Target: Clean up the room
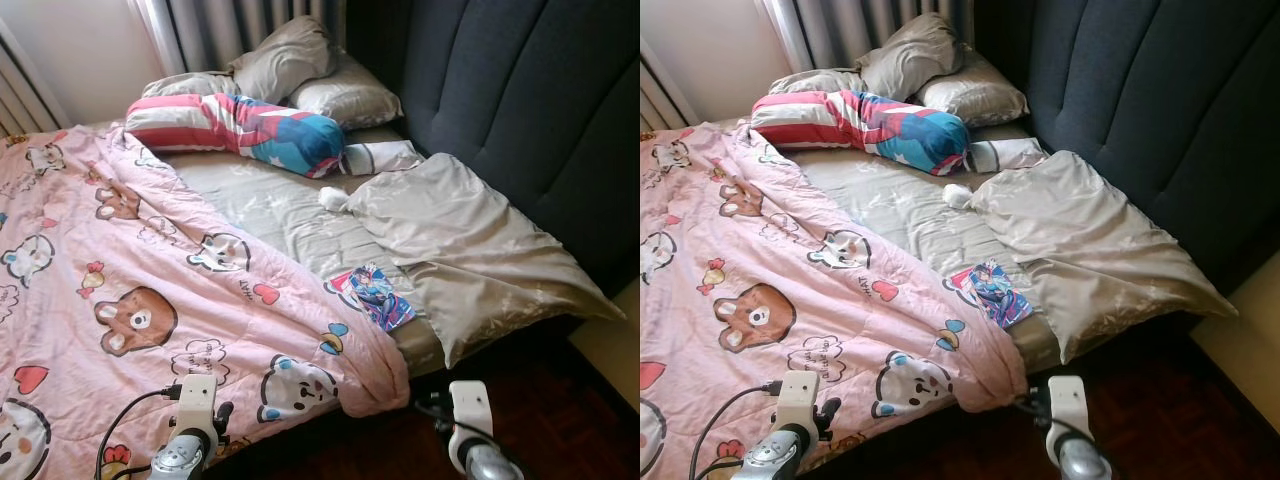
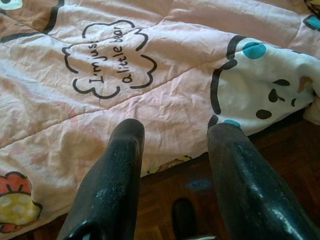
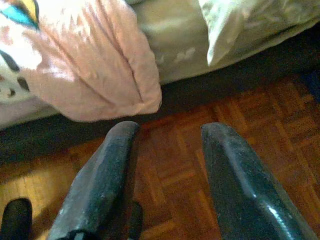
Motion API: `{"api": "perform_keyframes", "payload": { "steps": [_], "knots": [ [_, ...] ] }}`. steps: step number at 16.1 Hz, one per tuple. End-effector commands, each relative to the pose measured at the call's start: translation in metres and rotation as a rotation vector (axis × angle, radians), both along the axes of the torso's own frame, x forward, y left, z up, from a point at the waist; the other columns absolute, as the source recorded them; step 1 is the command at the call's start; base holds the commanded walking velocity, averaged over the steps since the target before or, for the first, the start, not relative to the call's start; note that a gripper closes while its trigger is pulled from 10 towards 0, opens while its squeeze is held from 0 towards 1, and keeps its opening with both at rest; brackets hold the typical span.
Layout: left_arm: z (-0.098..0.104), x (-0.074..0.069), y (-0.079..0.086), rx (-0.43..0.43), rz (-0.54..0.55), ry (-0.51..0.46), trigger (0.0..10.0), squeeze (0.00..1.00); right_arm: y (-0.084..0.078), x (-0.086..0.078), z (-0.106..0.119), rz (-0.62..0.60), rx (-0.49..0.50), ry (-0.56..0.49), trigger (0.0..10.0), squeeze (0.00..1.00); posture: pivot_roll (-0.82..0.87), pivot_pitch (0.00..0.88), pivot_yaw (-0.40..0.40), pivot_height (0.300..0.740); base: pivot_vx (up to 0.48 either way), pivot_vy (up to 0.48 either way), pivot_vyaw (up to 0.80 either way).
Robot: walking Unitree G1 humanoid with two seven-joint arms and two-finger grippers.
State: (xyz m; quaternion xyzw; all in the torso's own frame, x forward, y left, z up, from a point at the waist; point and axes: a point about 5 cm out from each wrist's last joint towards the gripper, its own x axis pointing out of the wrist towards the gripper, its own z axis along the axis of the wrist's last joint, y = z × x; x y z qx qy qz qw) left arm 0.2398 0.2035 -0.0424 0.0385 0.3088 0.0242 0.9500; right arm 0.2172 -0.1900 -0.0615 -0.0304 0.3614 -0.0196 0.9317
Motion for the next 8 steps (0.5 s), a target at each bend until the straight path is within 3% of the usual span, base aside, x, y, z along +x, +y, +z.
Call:
{"api": "perform_keyframes", "payload": {
  "steps": [1, 8],
  "knots": [
    [-0.006, -0.007, 0.000, 0.000, -0.002, 0.039, 10.0, 0.00, 0.001, -0.007, -0.005, -0.007, 0.003, 0.035, 10.0, 0.00, 0.06, 0.090, 0.004, 0.740, 0.000, 0.000, 0.00],
    [-0.013, -0.017, 0.003, 0.015, 0.007, 0.090, 10.0, 0.00, -0.009, -0.030, -0.017, -0.066, -0.018, 0.115, 10.0, 0.00, 0.06, 0.080, 0.001, 0.740, 0.000, 0.000, 0.00]
  ]
}}
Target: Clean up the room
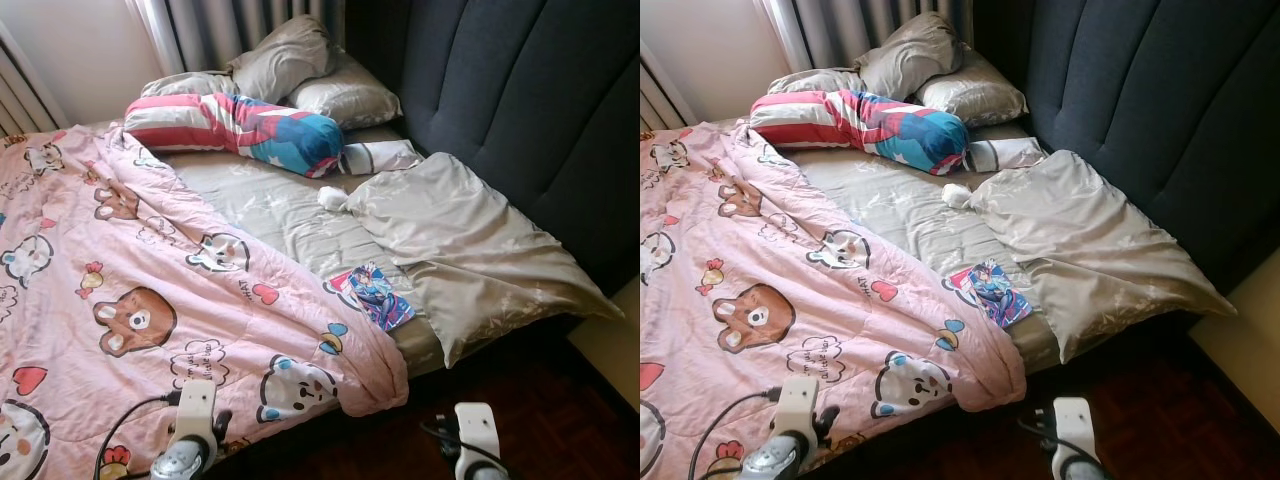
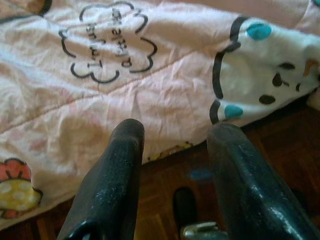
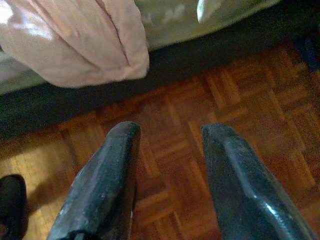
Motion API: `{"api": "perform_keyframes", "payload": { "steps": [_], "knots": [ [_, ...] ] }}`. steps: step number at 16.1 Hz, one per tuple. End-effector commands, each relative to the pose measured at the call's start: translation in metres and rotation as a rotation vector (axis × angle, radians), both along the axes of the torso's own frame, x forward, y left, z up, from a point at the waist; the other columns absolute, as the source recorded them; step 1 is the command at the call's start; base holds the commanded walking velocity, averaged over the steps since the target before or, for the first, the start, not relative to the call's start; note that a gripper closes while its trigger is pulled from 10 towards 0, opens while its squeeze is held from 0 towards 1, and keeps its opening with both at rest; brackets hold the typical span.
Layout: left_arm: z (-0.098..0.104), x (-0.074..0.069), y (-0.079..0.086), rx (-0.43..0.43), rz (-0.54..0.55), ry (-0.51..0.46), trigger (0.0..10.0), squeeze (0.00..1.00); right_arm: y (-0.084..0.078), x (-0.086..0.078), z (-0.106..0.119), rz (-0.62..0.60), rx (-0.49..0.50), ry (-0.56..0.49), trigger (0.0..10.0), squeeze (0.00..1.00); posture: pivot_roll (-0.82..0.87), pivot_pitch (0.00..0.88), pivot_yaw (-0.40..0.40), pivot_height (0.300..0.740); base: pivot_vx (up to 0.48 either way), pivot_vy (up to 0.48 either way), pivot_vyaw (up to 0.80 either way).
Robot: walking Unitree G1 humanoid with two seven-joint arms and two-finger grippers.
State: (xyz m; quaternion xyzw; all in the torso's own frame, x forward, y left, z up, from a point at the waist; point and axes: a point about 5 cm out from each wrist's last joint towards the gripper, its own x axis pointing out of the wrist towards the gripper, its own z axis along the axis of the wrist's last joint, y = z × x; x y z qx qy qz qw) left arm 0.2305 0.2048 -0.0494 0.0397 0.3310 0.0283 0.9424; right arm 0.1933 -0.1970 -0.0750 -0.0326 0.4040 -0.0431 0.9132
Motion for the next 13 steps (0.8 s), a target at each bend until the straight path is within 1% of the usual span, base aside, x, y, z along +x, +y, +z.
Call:
{"api": "perform_keyframes", "payload": {
  "steps": [1, 6, 9, 10, 11, 13],
  "knots": [
    [-0.0075, -0.0103, 0.0015, 0.009, 0.002, 0.054, 10.0, 0.00, -0.0018, -0.0115, -0.0061, -0.026, 0.003, 0.046, 10.0, 0.00, 0.06, 0.079, 0.001, 0.740, 0.000, 0.000, 0.00],
    [-0.0104, -0.0141, 0.0010, 0.001, 0.014, 0.076, 10.0, 0.00, 0.0036, -0.0191, -0.0102, -0.027, 0.038, 0.060, 10.0, 0.00, 0.06, 0.083, 0.000, 0.740, 0.000, 0.000, 0.00],
    [-0.0120, -0.0161, 0.0000, 0.000, 0.012, 0.089, 10.0, 0.00, 0.0031, -0.0188, -0.0100, 0.001, 0.008, 0.065, 10.0, 0.00, 0.05, 0.085, 0.002, 0.740, 0.000, 0.386, 0.00],
    [-0.0123, -0.0165, 0.0003, 0.000, 0.012, 0.091, 10.0, 0.00, 0.0031, -0.0184, -0.0097, 0.004, 0.004, 0.059, 10.0, 0.00, 0.05, 0.086, 0.003, 0.740, 0.000, 0.390, 0.80],
    [-0.0124, -0.0169, 0.0007, 0.000, 0.012, 0.092, 10.0, 0.00, 0.0032, -0.0187, -0.0097, -0.016, 0.015, 0.054, 10.0, 0.00, 0.05, 0.086, 0.003, 0.740, 0.000, 0.386, 0.80],
    [-0.0125, -0.0173, 0.0015, 0.002, 0.012, 0.094, 10.0, 0.00, 0.0044, -0.0194, -0.0103, -0.035, 0.041, 0.056, 10.0, 0.00, 0.05, 0.086, 0.005, 0.740, 0.000, 0.386, 0.00]
  ]
}}
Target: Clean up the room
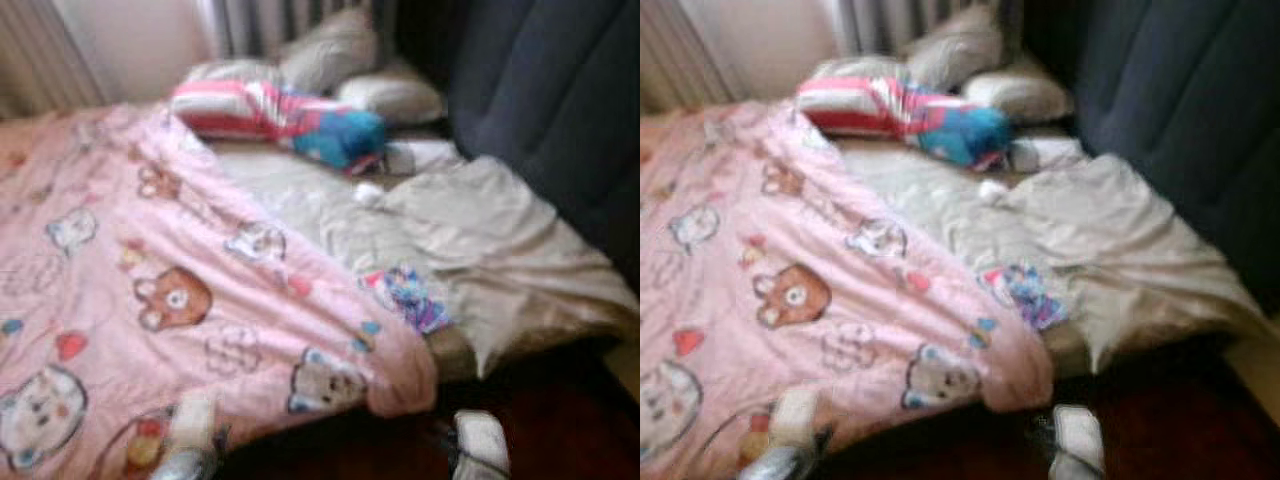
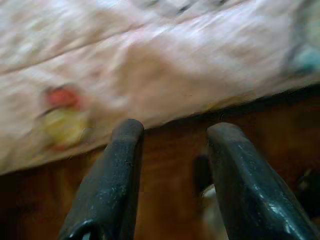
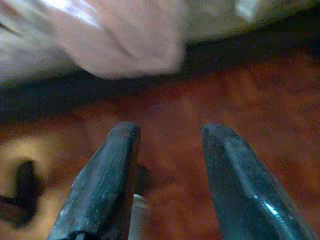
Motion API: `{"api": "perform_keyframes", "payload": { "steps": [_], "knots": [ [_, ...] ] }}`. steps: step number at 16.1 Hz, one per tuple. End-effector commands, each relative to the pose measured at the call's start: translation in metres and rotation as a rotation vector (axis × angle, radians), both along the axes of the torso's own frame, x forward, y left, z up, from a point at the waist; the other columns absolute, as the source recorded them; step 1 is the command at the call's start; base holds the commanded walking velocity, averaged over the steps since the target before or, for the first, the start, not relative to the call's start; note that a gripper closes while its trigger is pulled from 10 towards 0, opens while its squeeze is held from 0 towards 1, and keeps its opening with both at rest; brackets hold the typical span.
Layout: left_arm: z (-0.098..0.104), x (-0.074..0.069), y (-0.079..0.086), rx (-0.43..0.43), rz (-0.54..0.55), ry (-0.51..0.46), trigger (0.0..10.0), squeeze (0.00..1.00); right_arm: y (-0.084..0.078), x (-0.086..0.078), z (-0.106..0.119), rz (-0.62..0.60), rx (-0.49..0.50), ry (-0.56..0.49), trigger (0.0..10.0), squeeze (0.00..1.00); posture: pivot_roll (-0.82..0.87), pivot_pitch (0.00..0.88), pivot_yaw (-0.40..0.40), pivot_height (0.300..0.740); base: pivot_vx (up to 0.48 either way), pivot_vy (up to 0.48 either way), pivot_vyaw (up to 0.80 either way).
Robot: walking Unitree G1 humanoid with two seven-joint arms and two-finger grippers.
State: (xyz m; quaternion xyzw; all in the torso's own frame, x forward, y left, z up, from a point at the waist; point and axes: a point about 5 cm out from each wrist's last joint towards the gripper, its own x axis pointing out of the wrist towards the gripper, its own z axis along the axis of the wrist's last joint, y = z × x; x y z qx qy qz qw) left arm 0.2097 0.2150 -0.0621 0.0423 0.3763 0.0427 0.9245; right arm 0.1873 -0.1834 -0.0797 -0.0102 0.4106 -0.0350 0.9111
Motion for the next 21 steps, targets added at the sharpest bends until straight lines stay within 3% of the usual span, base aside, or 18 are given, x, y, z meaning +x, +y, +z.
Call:
{"api": "perform_keyframes", "payload": {
  "steps": [1, 7, 10, 21],
  "knots": [
    [0.0003, 0.0035, -0.0082, -0.012, -0.017, -0.003, 10.0, 0.00, -0.0085, -0.0135, -0.0058, -0.036, 0.002, 0.043, 10.0, 0.00, 0.06, 0.086, 0.007, 0.740, 0.000, 0.386, 0.00],
    [0.0016, 0.0058, -0.0092, -0.014, -0.021, -0.011, 10.0, 0.00, -0.0075, -0.0120, -0.0048, -0.015, -0.013, 0.030, 10.0, 0.00, 0.06, 0.086, 0.009, 0.740, 0.000, 0.388, 0.00],
    [0.0014, 0.0056, -0.0090, -0.014, -0.019, -0.010, 10.0, 0.00, -0.0083, -0.0112, -0.0042, -0.009, -0.016, 0.024, 10.0, 0.00, 0.06, 0.085, 0.006, 0.740, 0.000, 0.375, 0.80],
    [0.0032, 0.0098, -0.0127, -0.016, -0.018, -0.019, 10.0, 0.00, -0.0103, -0.0037, -0.0006, -0.011, -0.014, 0.009, 10.0, 0.00, 0.06, 0.062, -0.008, 0.740, 0.000, 0.000, 0.80]
  ]
}}
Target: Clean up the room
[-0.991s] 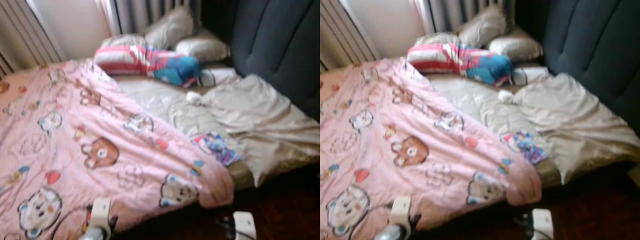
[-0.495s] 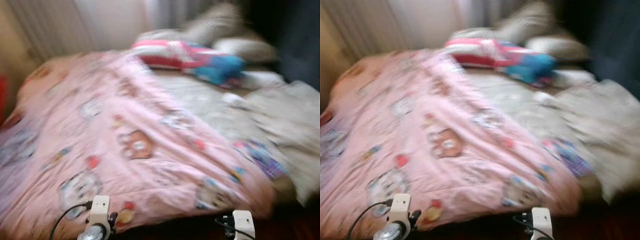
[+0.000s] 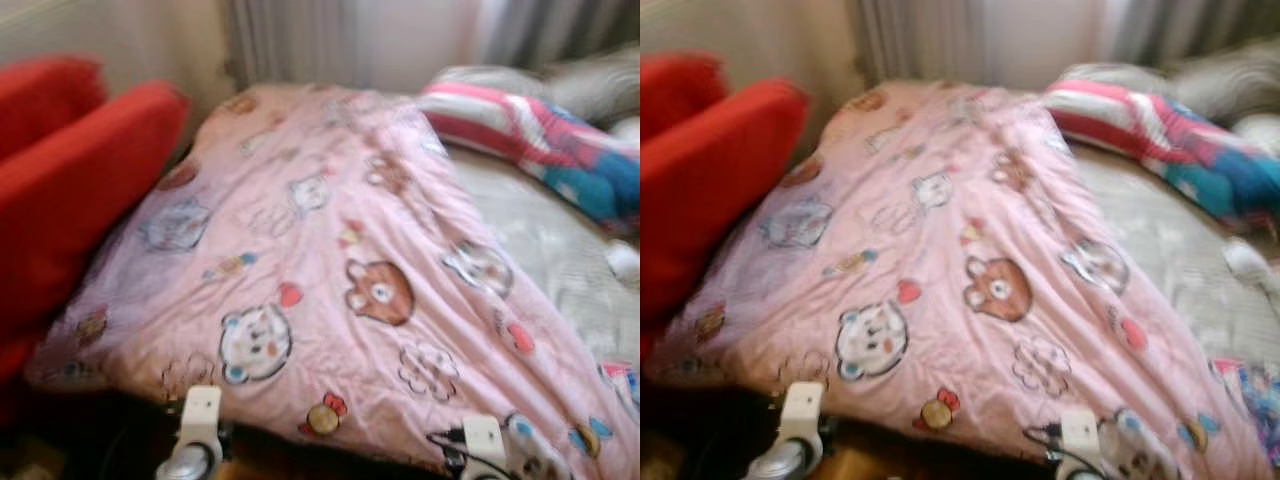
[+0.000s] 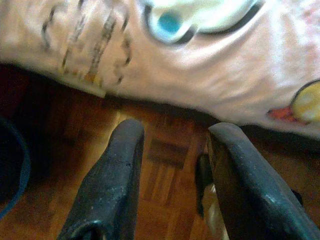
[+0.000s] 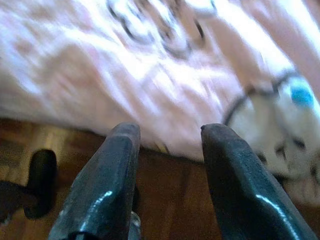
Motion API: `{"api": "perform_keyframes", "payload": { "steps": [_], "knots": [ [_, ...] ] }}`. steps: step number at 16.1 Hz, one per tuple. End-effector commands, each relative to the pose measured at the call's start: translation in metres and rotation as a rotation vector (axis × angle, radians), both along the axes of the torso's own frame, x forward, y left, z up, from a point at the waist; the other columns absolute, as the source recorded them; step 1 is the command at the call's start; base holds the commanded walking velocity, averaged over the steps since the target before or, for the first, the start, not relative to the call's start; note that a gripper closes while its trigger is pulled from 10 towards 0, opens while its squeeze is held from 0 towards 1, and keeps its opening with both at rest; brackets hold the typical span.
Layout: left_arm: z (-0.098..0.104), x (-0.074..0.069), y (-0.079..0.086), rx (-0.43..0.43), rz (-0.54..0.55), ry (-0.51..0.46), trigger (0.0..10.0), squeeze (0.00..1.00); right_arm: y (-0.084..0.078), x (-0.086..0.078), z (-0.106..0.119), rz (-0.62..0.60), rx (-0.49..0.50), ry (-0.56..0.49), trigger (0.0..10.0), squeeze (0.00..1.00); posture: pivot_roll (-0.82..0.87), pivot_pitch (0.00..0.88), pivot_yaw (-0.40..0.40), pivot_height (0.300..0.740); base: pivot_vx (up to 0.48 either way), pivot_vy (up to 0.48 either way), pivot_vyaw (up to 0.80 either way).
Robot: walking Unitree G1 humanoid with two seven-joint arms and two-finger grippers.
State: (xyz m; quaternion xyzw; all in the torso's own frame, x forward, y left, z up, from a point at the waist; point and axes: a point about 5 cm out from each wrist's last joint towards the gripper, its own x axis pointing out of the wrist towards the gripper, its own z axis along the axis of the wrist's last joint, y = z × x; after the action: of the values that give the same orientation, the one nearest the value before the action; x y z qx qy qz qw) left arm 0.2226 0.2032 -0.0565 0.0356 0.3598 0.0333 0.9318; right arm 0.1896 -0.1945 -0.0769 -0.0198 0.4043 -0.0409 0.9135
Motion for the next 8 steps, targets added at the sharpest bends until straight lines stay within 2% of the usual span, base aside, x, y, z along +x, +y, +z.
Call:
{"api": "perform_keyframes", "payload": {
  "steps": [1, 5, 8],
  "knots": [
    [-0.0019, -0.0020, -0.0014, 0.003, -0.011, 0.015, 10.0, 0.00, 0.0011, -0.0033, -0.0020, -0.027, 0.025, 0.009, 10.0, 0.00, 0.06, 0.057, -0.007, 0.740, 0.000, 0.000, 0.00],
    [-0.0028, -0.0012, -0.0078, -0.022, -0.033, 0.027, 10.0, 0.00, 0.0017, -0.0016, -0.0015, -0.024, 0.036, 0.011, 10.0, 0.00, 0.05, 0.050, -0.008, 0.740, 0.000, 0.000, 0.00],
    [-0.0040, -0.0025, -0.0095, -0.009, -0.044, 0.034, 10.0, 0.00, 0.0037, -0.0022, -0.0020, -0.015, 0.043, 0.015, 10.0, 0.00, 0.05, 0.049, -0.011, 0.740, 0.000, 0.000, 0.00]
  ]
}}
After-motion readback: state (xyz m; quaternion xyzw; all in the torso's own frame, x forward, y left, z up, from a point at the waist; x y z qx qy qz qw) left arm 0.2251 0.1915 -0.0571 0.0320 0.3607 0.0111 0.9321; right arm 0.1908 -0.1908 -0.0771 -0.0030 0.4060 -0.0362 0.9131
